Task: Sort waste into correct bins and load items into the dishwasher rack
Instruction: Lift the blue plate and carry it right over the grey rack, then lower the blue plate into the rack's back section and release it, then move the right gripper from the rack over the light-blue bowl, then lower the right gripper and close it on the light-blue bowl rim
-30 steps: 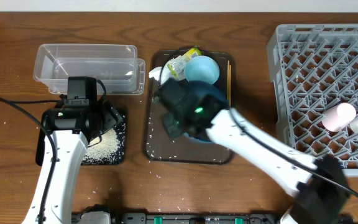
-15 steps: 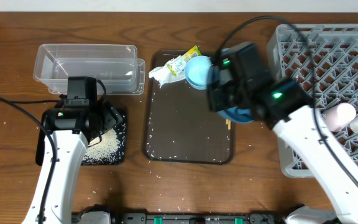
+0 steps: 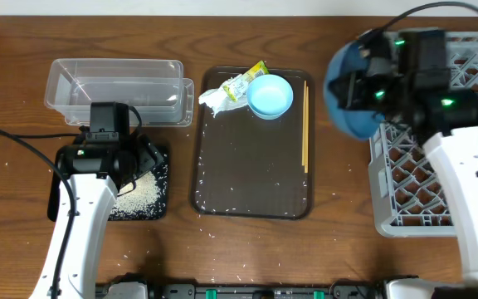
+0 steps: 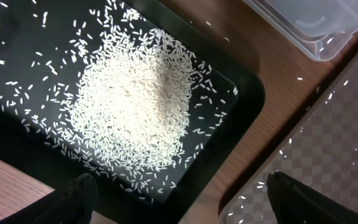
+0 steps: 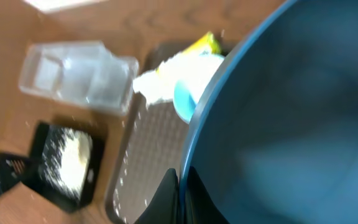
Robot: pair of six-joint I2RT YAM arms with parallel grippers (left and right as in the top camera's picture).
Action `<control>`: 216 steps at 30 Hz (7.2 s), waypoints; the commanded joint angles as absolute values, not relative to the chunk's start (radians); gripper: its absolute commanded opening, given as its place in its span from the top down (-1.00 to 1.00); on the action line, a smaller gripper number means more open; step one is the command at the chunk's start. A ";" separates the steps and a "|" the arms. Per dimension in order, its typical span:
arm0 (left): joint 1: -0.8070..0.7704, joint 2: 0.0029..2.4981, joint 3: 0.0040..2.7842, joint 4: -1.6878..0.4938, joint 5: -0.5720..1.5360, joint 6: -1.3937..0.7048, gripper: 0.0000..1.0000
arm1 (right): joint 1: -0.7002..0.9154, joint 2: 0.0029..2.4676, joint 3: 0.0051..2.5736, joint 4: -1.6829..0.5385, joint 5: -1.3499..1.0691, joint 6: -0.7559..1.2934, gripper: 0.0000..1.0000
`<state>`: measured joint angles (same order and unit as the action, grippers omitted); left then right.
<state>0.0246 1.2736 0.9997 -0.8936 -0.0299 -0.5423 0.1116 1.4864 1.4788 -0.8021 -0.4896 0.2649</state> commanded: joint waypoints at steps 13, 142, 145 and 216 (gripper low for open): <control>0.030 1.279 1.017 -0.897 -0.042 -0.529 -0.81 | -0.413 1.488 1.479 -0.516 -0.903 0.231 0.98; 0.030 1.279 1.017 -0.897 -0.042 -0.529 -0.81 | -0.587 1.533 1.479 -0.710 -1.221 0.415 -0.99; 0.030 1.279 1.017 -0.897 -0.042 -0.529 -0.81 | -0.455 1.533 1.479 -0.858 -1.003 0.360 -0.99; 0.030 1.279 1.017 -0.897 -0.042 -0.529 -0.80 | 0.443 1.689 1.477 -0.756 -0.098 0.410 -0.98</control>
<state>0.0246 1.2739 1.0012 -0.8932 -0.0299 -0.5423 0.4332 1.6886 1.4761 -0.7784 -0.1139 0.4294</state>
